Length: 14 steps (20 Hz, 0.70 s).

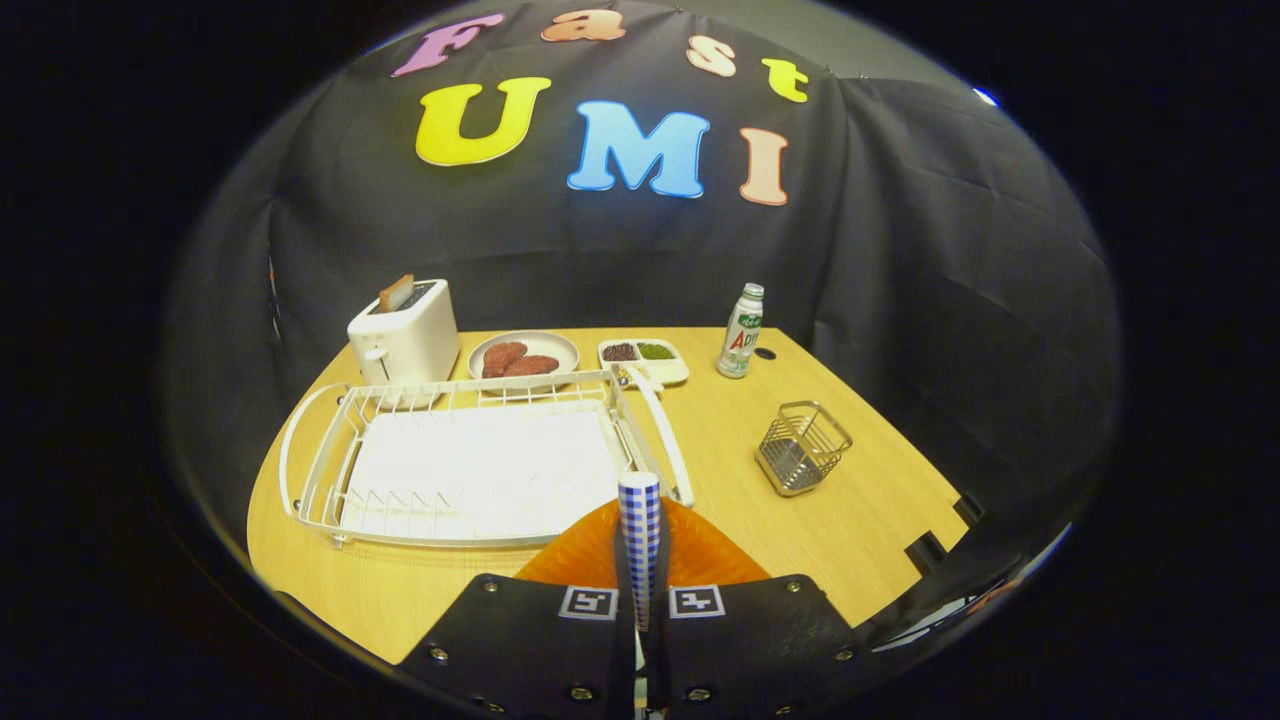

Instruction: Take the plate from the dish rack, then take the spoon from the basket and place it into the plate.

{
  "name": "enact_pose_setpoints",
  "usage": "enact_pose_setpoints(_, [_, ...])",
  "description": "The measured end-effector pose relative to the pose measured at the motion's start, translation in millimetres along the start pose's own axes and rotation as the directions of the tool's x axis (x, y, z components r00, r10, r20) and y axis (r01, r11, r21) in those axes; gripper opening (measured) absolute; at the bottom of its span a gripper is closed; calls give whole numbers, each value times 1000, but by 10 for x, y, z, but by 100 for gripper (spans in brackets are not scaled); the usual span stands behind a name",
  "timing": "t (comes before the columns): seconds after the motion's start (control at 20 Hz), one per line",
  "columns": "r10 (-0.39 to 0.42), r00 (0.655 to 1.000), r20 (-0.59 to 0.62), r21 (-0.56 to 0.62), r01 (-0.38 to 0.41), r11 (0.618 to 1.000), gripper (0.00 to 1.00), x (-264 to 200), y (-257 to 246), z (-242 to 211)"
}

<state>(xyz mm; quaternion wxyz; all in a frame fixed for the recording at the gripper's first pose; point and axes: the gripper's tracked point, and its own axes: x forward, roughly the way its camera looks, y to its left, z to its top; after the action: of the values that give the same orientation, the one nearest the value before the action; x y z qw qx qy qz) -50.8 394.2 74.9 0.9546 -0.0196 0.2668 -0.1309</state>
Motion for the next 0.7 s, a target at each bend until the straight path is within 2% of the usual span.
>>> enact_pose_setpoints(0.15, [18, 999, -50, 9, -18, 1000, 5, 91, 48, -225])
enact_pose_setpoints(0.45, [3, 993, -118, 76, 7, 997, 5, 304, -100, -440])
enact_pose_setpoints(0.7, [37, 985, -168, 198, -3, 980, 5, 456, -173, -572])
